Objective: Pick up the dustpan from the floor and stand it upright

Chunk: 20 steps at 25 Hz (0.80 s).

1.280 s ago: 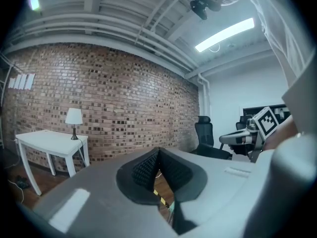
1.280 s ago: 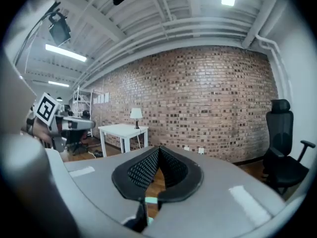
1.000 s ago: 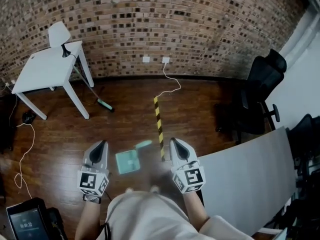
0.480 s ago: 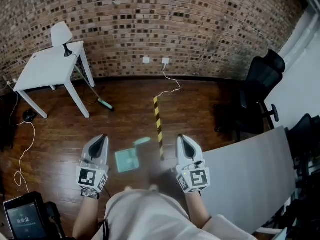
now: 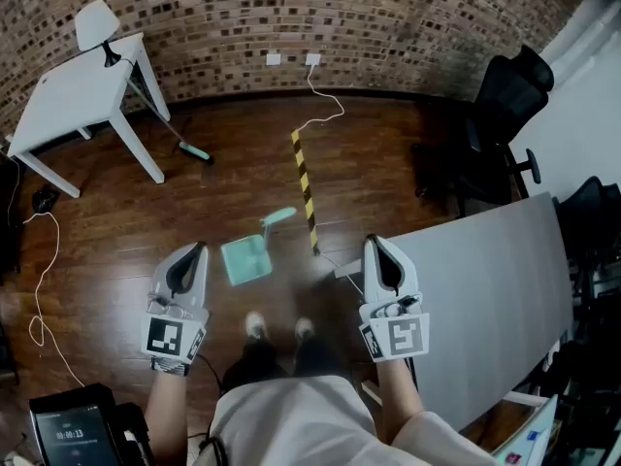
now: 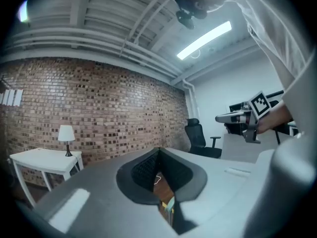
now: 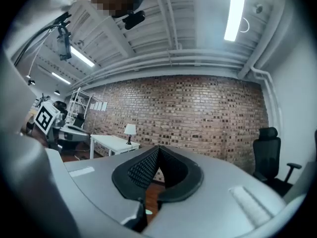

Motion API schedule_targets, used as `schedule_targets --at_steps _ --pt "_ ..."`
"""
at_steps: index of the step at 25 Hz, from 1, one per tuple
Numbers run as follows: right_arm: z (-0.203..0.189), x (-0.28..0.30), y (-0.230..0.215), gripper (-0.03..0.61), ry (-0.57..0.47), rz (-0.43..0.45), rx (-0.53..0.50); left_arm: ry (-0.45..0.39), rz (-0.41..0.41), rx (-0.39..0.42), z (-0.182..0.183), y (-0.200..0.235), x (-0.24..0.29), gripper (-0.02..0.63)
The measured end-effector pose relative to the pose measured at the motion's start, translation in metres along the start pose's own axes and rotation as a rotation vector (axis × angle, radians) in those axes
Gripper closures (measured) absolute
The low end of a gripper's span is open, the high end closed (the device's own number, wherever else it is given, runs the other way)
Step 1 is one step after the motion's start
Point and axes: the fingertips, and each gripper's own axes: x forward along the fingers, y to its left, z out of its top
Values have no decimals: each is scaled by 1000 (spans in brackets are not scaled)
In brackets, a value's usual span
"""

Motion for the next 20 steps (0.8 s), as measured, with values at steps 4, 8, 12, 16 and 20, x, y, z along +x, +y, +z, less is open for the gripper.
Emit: schedule_targets --at_steps 4,8,12,16,20 --pt "-17 -47 2 566 20 -32 131 30 91 -66 -21 -1 -48 614" --pt "-8 -99 11 566 -10 -17 147 35 126 -95 -25 -31 -100 614" --pt "5 -175 7 566 -66 21 213 23 137 -51 -9 -99 -152 614" --pt "-3 -257 19 566 -16 64 188 -4 237 -35 -2 -160 -222 614" --pt "-18 -332 32 566 60 108 199 17 207 -51 3 -226 -273 614"
